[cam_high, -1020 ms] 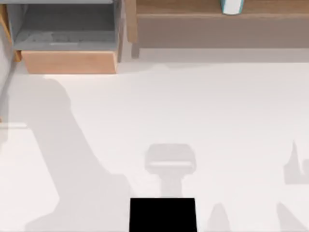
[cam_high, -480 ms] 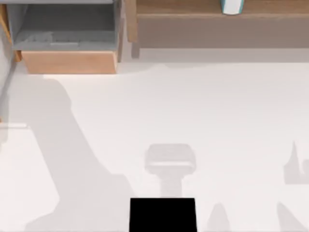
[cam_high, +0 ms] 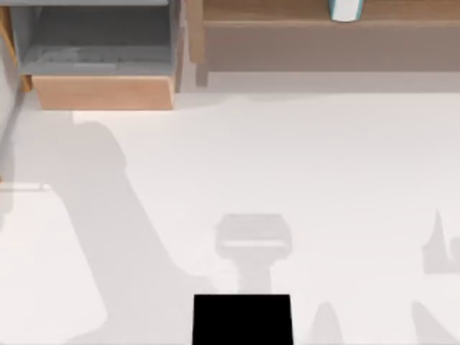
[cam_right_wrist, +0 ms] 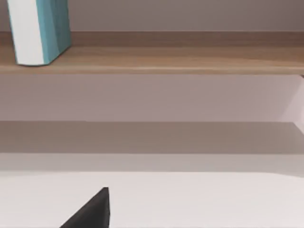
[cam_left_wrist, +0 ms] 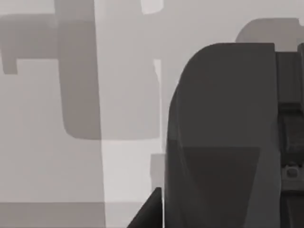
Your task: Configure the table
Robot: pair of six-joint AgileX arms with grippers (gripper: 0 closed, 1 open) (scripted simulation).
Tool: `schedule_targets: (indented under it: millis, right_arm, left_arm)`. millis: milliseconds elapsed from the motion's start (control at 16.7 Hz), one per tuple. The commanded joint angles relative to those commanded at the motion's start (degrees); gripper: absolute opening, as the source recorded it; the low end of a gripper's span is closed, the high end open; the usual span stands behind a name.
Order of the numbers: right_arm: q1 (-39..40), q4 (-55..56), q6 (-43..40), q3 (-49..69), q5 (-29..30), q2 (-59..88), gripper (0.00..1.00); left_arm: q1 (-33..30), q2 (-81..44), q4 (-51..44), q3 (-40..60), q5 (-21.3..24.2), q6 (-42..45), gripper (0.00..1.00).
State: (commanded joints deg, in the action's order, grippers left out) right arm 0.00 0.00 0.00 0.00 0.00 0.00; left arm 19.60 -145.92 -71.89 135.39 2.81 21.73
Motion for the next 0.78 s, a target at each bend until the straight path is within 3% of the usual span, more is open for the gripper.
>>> schedule_targets:
  millis: [360,540,780]
  right_arm:
    - [0.0,0.0,0.0,0.0,0.0,0.0,1.0]
    - [0.0,0.0,0.0,0.0,0.0,0.0,1.0]
    - [0.0,0.0,0.0,0.0,0.0,0.0,1.0]
  left_arm:
    - [-3.8,15.4,1.5,-8.5,-0.9,-11.6,0.0]
    - [-10.6,22.4,3.5,-16.2,-1.5,-20.0,0.0]
    - [-24.2,30.0,7.1,-28.9,-2.6,-33.1,0.0]
